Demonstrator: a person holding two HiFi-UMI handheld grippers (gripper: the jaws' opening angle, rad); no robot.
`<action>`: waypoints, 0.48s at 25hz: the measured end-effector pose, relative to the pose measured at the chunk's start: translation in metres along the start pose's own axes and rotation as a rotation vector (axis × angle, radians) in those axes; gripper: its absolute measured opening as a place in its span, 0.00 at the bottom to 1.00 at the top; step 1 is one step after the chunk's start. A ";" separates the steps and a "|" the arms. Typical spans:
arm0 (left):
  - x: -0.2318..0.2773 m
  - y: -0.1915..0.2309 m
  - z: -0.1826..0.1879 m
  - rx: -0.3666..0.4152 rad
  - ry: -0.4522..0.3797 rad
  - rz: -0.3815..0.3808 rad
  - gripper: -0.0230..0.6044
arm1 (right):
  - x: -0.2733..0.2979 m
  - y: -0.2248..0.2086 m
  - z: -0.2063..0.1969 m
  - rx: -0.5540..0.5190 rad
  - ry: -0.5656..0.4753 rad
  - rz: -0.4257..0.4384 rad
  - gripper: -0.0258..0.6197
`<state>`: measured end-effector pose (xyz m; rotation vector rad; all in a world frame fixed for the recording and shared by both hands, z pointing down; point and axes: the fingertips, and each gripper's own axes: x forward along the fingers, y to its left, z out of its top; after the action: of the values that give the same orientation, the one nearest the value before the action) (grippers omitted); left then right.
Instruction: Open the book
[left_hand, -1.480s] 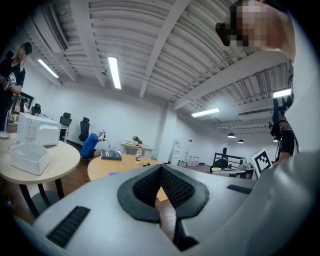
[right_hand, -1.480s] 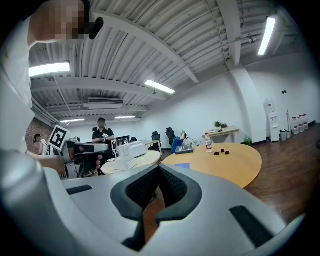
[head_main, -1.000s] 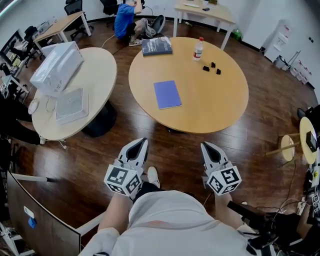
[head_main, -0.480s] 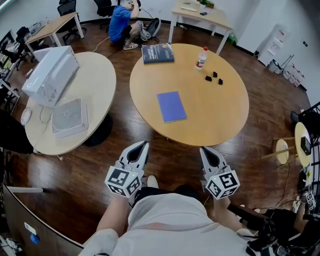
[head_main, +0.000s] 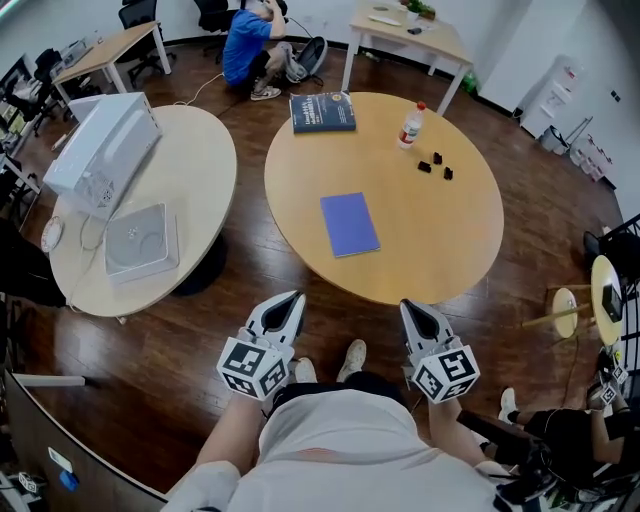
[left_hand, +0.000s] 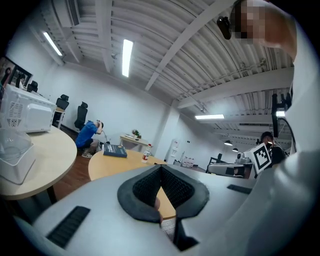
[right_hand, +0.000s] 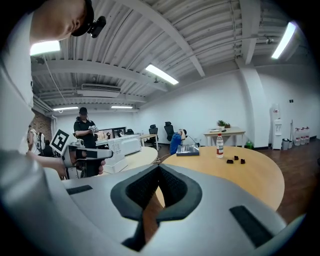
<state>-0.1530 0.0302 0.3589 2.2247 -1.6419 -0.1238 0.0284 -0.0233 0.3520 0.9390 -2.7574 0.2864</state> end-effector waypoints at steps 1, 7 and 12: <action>0.004 0.001 0.001 0.003 0.002 0.004 0.05 | 0.004 -0.002 0.001 0.001 -0.001 0.007 0.03; 0.040 0.000 0.018 0.036 -0.008 0.030 0.05 | 0.025 -0.039 0.012 0.012 -0.019 0.035 0.03; 0.083 -0.001 0.023 0.050 0.008 0.068 0.05 | 0.044 -0.087 0.019 0.028 -0.027 0.061 0.03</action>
<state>-0.1324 -0.0525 0.3499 2.1997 -1.7320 -0.0561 0.0456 -0.1207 0.3547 0.8724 -2.8171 0.3259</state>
